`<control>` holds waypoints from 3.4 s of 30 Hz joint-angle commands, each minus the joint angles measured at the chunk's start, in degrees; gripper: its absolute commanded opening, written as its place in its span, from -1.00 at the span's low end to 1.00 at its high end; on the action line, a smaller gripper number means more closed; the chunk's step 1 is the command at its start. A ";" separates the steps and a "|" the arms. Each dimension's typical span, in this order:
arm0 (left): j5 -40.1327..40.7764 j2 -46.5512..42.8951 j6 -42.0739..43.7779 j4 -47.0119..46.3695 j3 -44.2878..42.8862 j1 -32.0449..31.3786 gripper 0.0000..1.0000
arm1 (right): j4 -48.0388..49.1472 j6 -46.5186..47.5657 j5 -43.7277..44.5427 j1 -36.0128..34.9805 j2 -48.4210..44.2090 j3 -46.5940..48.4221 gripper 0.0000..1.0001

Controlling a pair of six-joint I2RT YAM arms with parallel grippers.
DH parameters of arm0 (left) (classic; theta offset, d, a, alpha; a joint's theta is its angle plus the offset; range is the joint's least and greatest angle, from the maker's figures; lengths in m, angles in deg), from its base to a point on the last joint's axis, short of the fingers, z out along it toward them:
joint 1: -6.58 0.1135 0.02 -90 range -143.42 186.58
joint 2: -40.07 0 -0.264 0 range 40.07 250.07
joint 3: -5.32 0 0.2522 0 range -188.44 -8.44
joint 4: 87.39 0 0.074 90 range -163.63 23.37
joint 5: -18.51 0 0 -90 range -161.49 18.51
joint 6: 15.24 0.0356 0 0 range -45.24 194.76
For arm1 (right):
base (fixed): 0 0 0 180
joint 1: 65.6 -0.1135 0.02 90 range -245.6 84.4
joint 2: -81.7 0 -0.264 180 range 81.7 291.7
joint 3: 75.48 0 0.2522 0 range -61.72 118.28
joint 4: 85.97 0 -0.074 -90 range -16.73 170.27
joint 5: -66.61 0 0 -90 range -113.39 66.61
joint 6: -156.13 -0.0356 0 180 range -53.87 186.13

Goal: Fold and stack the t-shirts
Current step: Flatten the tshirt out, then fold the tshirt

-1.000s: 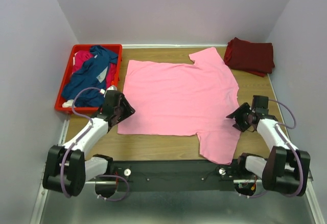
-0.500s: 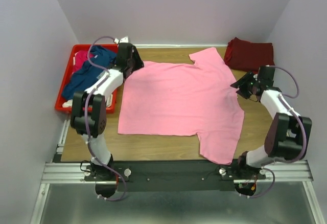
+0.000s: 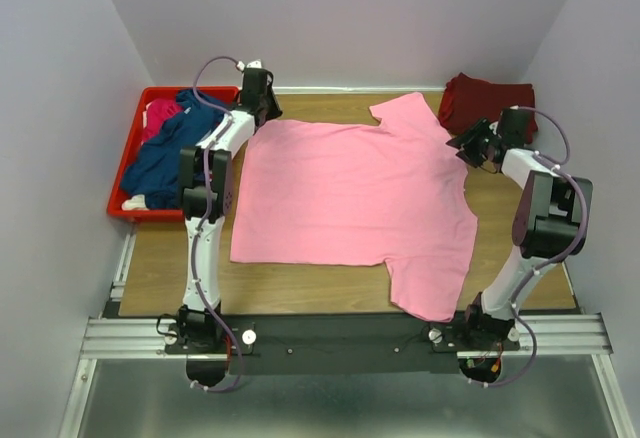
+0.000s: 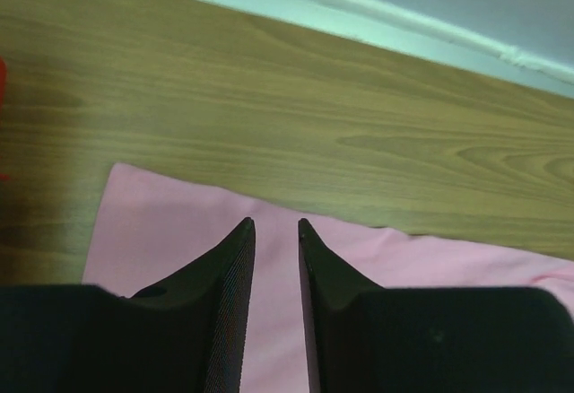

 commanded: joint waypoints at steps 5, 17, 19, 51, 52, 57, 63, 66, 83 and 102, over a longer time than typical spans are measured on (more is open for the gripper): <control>-1.85 5.60 0.06 7.73 -4.41 2.11 -0.38 | 6.14 -1.77 -4.13 -0.02 10.25 8.05 0.11; -0.90 9.90 -0.20 15.28 -11.25 3.69 -0.42 | 6.50 -4.76 -3.34 -0.10 19.57 12.72 0.11; 0.52 11.57 -0.20 17.57 -13.81 3.87 -0.42 | 6.49 -5.02 -2.12 -0.02 19.92 12.11 0.11; -0.09 0.70 0.23 14.77 -14.43 4.84 0.08 | -5.88 4.37 5.60 -1.86 8.07 16.67 0.22; 0.26 -0.71 0.59 14.68 -14.08 4.31 0.09 | -7.81 5.43 6.67 -2.21 5.19 15.89 0.22; 2.46 -11.25 1.90 14.06 -4.96 0.27 0.11 | -17.65 7.37 11.77 -4.58 -5.37 5.97 0.21; 3.69 -30.66 2.43 9.67 24.01 -5.70 0.27 | -24.17 8.95 17.21 -10.99 -15.57 -9.84 0.21; 3.34 -39.27 1.65 9.41 33.35 -7.73 0.29 | -24.53 7.55 18.10 -14.95 -17.34 -13.73 0.21; 8.09 -64.89 -4.33 20.04 67.92 -7.73 0.24 | -21.72 6.49 30.76 -17.68 -5.48 -12.60 0.21; 5.62 -65.69 -11.80 32.25 71.36 -7.56 0.17 | -21.19 9.83 20.14 -17.86 -21.35 -15.82 0.22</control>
